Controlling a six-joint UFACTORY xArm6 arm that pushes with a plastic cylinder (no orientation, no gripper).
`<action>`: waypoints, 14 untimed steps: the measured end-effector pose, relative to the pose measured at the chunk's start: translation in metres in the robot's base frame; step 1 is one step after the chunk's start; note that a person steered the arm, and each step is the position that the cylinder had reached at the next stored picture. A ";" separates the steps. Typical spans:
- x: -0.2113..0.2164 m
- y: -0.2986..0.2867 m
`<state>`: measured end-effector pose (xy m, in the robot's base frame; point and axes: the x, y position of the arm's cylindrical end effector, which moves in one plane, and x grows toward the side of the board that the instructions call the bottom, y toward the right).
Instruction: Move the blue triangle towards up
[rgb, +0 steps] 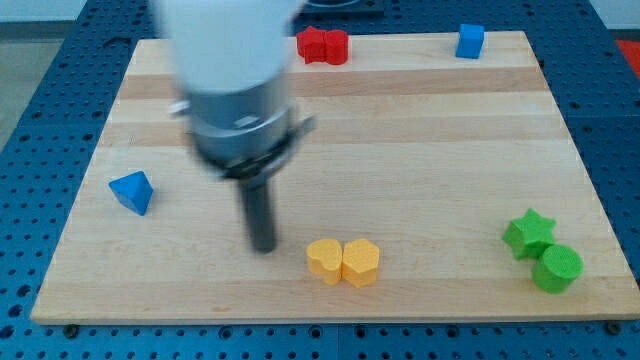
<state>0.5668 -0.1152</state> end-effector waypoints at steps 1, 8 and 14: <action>0.023 -0.137; -0.019 -0.138; -0.145 0.049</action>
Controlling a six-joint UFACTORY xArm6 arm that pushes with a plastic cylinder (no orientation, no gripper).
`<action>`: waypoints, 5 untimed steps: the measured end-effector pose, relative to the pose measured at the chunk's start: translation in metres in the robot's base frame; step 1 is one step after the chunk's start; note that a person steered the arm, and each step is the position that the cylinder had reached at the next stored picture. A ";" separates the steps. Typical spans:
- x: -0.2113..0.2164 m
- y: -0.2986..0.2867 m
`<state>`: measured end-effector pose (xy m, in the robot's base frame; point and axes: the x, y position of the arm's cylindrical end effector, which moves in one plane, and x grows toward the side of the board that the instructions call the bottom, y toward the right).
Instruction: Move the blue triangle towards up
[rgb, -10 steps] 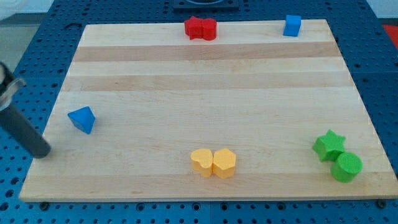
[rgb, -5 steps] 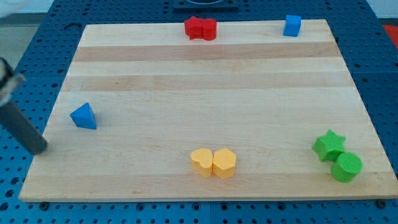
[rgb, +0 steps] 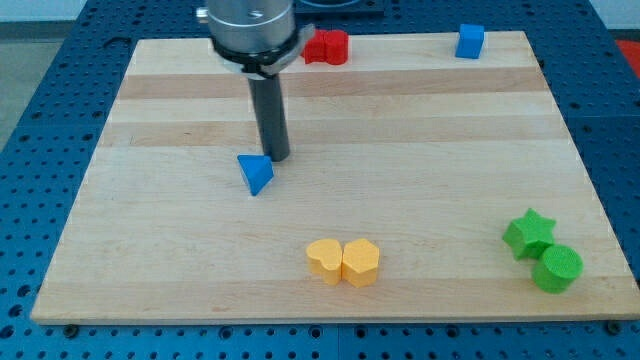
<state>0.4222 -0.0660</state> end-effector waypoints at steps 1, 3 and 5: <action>0.000 -0.046; 0.044 -0.092; 0.019 0.028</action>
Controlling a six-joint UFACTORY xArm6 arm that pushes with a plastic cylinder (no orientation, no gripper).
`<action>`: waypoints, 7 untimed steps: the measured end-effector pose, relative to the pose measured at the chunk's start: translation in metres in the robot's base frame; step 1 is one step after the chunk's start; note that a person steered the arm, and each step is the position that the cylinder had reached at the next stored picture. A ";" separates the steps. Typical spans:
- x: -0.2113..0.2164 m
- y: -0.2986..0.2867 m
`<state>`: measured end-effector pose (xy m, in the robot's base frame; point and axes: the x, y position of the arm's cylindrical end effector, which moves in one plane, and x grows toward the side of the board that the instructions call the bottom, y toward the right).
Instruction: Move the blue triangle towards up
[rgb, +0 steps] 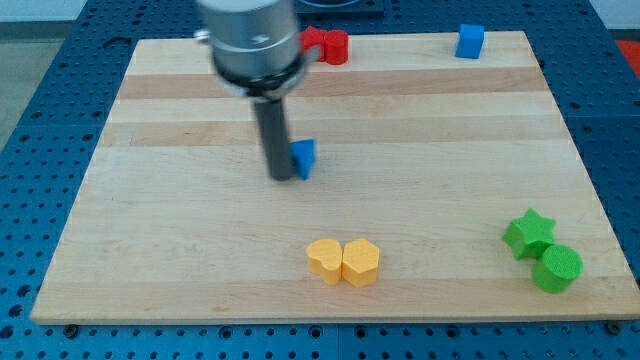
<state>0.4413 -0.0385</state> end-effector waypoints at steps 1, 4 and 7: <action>-0.032 0.069; -0.101 0.192; -0.085 0.141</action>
